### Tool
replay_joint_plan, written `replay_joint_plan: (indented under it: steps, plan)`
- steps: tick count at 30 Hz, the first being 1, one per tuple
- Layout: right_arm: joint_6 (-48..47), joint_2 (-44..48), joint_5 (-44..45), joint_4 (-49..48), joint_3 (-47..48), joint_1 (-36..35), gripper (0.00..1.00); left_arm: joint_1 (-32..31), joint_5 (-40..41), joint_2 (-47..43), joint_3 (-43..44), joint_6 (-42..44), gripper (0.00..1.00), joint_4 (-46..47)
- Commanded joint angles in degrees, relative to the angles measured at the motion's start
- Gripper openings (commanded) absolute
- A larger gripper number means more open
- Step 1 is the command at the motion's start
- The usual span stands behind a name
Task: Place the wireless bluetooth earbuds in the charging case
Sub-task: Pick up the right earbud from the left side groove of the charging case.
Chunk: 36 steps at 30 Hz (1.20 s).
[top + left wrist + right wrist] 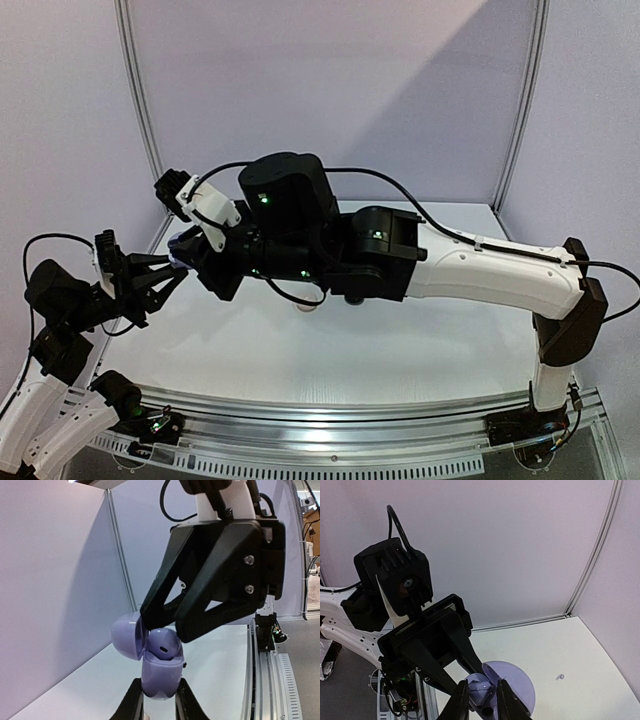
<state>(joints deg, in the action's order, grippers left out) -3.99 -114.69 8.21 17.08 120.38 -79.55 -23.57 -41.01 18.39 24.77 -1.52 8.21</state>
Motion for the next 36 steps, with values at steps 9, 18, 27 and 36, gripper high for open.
replay_joint_plan:
  steps: [9, 18, 27, 36]
  plan:
    - [-2.28, 0.23, -0.86, 5.16, 1.39, 0.54, 0.21, -0.64, -2.04, 0.01, 0.1, 1.43, 0.0, 0.15]
    - [-3.8, -1.87, 0.58, 6.1, 3.26, 0.56, 0.21, -0.63, -3.06, 0.33, 0.76, 4.41, 0.0, -0.93]
    - [-3.83, -3.15, -0.03, 6.74, 4.66, 0.6, 0.22, -0.61, -2.94, 0.5, 0.56, 4.42, 0.0, -0.91]
    - [-3.63, -4.48, 0.16, 7.51, 6.05, 0.53, 0.12, -0.61, -2.25, 0.77, 0.71, 4.53, 0.0, -1.24]
